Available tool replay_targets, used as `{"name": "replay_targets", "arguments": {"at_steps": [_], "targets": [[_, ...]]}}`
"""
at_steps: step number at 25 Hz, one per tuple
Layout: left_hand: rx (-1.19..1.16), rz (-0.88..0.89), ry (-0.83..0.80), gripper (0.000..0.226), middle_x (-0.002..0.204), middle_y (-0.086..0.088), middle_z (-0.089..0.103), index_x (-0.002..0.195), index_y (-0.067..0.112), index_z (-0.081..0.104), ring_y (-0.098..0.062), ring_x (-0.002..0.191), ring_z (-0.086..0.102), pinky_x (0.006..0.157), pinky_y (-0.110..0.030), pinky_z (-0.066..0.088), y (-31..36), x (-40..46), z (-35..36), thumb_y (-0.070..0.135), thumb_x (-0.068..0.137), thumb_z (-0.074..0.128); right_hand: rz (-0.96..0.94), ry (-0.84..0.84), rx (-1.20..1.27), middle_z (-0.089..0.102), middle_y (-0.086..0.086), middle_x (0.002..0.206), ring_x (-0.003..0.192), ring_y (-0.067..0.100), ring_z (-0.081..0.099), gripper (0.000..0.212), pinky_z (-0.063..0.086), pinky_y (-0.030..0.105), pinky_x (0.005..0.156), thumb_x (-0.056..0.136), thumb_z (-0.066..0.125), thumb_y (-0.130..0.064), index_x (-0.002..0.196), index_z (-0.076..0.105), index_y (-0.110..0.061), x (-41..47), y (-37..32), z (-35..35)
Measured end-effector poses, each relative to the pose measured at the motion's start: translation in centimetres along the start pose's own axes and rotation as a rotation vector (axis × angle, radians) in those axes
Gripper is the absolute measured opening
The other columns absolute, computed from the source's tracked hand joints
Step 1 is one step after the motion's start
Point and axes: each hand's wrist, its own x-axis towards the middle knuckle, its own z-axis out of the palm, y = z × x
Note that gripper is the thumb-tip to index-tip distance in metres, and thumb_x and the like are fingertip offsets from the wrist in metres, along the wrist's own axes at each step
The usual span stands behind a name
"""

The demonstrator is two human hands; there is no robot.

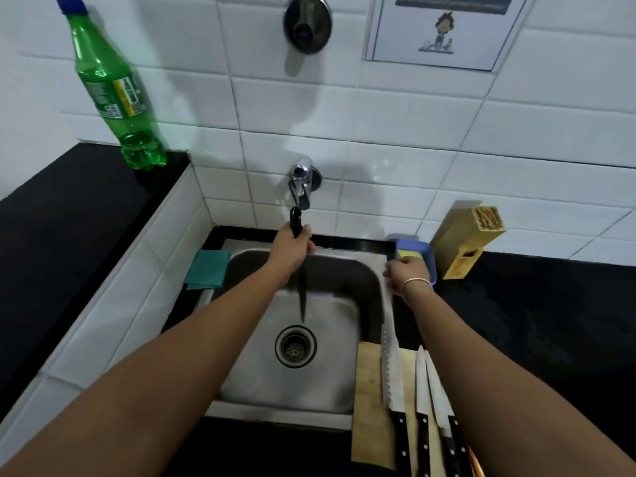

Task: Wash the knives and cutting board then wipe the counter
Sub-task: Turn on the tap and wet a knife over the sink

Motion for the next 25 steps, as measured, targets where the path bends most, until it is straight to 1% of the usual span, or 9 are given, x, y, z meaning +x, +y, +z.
{"name": "replay_targets", "arguments": {"at_steps": [2,4,6,8,10,13,18,21,25], "targets": [[-0.011,-0.025,0.005,0.018,0.056,0.005,0.059,0.089,0.02,0.054,-0.01,0.056,0.058,0.073,-0.035,0.051,-0.9,0.3,0.5,0.029,0.104,0.05,-0.077,0.16,-0.179,0.067,0.018,0.085,0.085,0.038,0.064,0.012,0.047,0.033,0.07,0.085,0.056,-0.008,0.079,0.066,-0.006,2.1,0.8,-2.8],[-0.023,-0.056,0.045,0.018,0.061,0.002,0.055,0.09,0.019,0.054,-0.012,0.057,0.053,0.069,-0.032,0.049,-1.6,0.4,1.0,0.029,0.104,0.049,-0.104,0.221,-0.276,0.069,0.019,0.096,0.094,0.04,0.064,0.016,0.051,0.036,0.076,0.082,0.056,-0.009,0.091,0.069,-0.007,4.2,1.1,-4.2],[-0.043,-0.085,0.084,0.018,0.062,-0.001,0.051,0.091,0.016,0.054,-0.013,0.056,0.049,0.061,-0.028,0.046,-2.2,0.5,1.4,0.028,0.103,0.049,-0.104,0.251,-0.417,0.069,0.017,0.103,0.097,0.039,0.063,0.026,0.048,0.034,0.073,0.082,0.057,-0.012,0.105,0.068,-0.01,5.9,1.0,-4.3],[-0.027,-0.107,0.08,0.02,0.061,-0.001,0.048,0.085,0.015,0.053,-0.013,0.055,0.046,0.056,-0.024,0.044,-3.0,0.9,2.1,0.025,0.103,0.05,-0.097,0.226,-0.594,0.067,0.015,0.111,0.103,0.037,0.063,0.036,0.047,0.034,0.073,0.082,0.059,-0.017,0.117,0.063,-0.012,7.4,0.8,-3.7],[-0.006,-0.127,0.038,0.022,0.062,-0.001,0.048,0.083,0.015,0.052,-0.013,0.056,0.046,0.06,-0.027,0.044,-3.8,1.3,3.1,0.024,0.103,0.051,-0.068,0.182,-0.75,0.065,0.013,0.116,0.106,0.035,0.063,0.044,0.048,0.037,0.075,0.082,0.064,-0.028,0.124,0.058,-0.013,8.7,1.0,-2.8],[-0.033,-0.137,0.005,0.022,0.061,0.0,0.049,0.083,0.016,0.053,-0.012,0.056,0.047,0.065,-0.03,0.043,-4.6,1.2,3.8,0.025,0.103,0.052,-0.044,0.156,-0.927,0.066,0.009,0.111,0.103,0.032,0.065,0.052,0.045,0.036,0.068,0.078,0.068,-0.037,0.123,0.054,-0.015,9.3,1.4,-1.6],[-0.044,-0.111,-0.001,0.026,0.061,-0.001,0.05,0.078,0.017,0.053,-0.014,0.059,0.049,0.07,-0.031,0.043,-5.6,0.5,3.9,0.02,0.103,0.051,-0.007,0.121,-1.005,0.065,0.009,0.111,0.104,0.032,0.063,0.06,0.046,0.036,0.069,0.069,0.074,-0.031,0.125,0.054,-0.016,9.9,1.5,-0.8],[-0.029,-0.096,-0.028,0.026,0.062,-0.002,0.049,0.078,0.017,0.053,-0.015,0.061,0.048,0.071,-0.032,0.041,-5.6,0.3,4.1,0.018,0.103,0.05,-0.035,0.103,-1.046,0.064,0.007,0.114,0.107,0.031,0.062,0.062,0.046,0.036,0.07,0.071,0.073,-0.032,0.127,0.052,-0.019,9.9,1.8,-0.6],[-0.029,-0.085,-0.056,0.026,0.063,-0.001,0.049,0.078,0.016,0.052,-0.018,0.064,0.048,0.073,-0.034,0.041,-5.2,-0.1,4.3,0.019,0.103,0.05,-0.064,0.129,-1.06,0.065,0.007,0.111,0.102,0.03,0.065,0.058,0.046,0.034,0.064,0.074,0.071,-0.036,0.127,0.052,-0.018,10.2,2.0,-0.5]]}}
